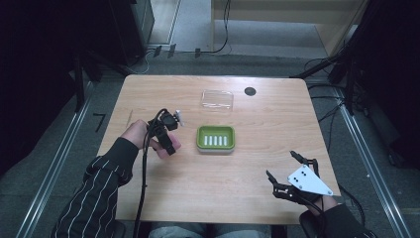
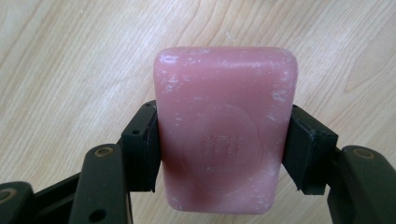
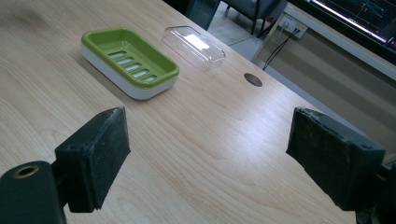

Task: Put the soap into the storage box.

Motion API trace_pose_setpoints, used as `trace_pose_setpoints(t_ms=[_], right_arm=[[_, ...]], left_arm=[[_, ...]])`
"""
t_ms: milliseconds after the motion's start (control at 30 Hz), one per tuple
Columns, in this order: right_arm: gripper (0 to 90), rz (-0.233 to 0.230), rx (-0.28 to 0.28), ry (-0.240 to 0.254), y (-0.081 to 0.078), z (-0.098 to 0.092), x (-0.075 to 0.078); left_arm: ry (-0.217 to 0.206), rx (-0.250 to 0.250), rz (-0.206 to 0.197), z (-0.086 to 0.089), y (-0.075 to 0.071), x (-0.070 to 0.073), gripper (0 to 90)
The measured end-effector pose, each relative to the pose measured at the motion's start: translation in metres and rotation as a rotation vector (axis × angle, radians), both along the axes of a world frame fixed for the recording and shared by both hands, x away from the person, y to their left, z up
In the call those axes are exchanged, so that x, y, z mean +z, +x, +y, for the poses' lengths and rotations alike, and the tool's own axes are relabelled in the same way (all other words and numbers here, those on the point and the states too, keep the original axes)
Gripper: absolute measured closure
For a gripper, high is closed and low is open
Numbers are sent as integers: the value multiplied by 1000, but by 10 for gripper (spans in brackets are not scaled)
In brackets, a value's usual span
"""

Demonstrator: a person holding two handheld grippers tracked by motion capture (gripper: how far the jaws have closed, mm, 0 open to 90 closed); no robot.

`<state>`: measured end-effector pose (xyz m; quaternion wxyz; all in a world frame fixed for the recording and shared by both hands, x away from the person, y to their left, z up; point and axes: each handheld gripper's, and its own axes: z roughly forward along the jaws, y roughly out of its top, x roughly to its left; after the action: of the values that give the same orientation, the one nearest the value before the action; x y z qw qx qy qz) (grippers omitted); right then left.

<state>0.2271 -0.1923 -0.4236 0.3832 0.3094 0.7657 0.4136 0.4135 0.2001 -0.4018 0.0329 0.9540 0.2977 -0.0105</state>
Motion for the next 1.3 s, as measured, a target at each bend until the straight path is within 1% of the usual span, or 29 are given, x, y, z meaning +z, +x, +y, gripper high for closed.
trace_pose_setpoints(t_ms=[33, 233, 300, 333, 400, 467, 500, 533, 600, 667, 800, 867, 900, 1067, 1100, 1200, 1233, 1267, 1300], right_arm=[[132, 1, 0, 0, 0, 0, 0], [131, 0, 3, 0, 0, 0, 0], [131, 1, 1, -1, 0, 0, 0], [132, 1, 2, -2, 0, 0, 0], [132, 2, 2, -2, 0, 0, 0], [132, 2, 2, -1, 0, 0, 0], [132, 2, 2, -2, 0, 0, 0], [132, 2, 2, -2, 0, 0, 0], [132, 3, 1, -2, -1, 0, 0], [132, 2, 2, -2, -1, -1, 0], [131, 2, -1, -4, -1, -1, 0], [131, 1, -2, -3, -1, -2, 0], [131, 2, -3, -2, -1, -2, 0], [131, 10, -3, -6, -2, -2, -1], [132, 13, -5, -9, -2, -3, -1], [131, 16, -8, -9, -3, -4, -2], [132, 15, -11, -9, -3, -4, -2], [132, 19, -13, -11, -3, -4, -2], [132, 20, -13, -13, -4, -5, -2]], left_arm=[[-6, 1, -6, -1, 0, 0, 387], [-5, -22, -10, -7, 1, 4, 387], [2, -26, -8, -8, 2, 5, 387], [-5, -25, -13, -9, 2, 5, 387], [4, -37, -9, -11, 2, 6, 387], [0, -41, -11, -13, 3, 6, 387], [6, -54, -10, -14, 4, 7, 387], [-3, -44, -16, -15, 3, 7, 387], [1, -59, -15, -17, 5, 9, 387], [-7, -60, -19, -19, 5, 9, 387], [-3, -78, -22, -22, 7, 12, 387], [-7, -78, -22, -25, 7, 12, 387], [-3, -90, -21, -25, 8, 13, 387], [-5, -109, -26, -30, 11, 15, 387], [-10, -106, -30, -32, 11, 15, 387], [-6, -122, -34, -35, 13, 16, 387], [-7, -122, -29, -37, 13, 17, 387], [-11, -125, -36, -38, 13, 16, 387], [-3, -130, -34, -39, 14, 18, 387]])
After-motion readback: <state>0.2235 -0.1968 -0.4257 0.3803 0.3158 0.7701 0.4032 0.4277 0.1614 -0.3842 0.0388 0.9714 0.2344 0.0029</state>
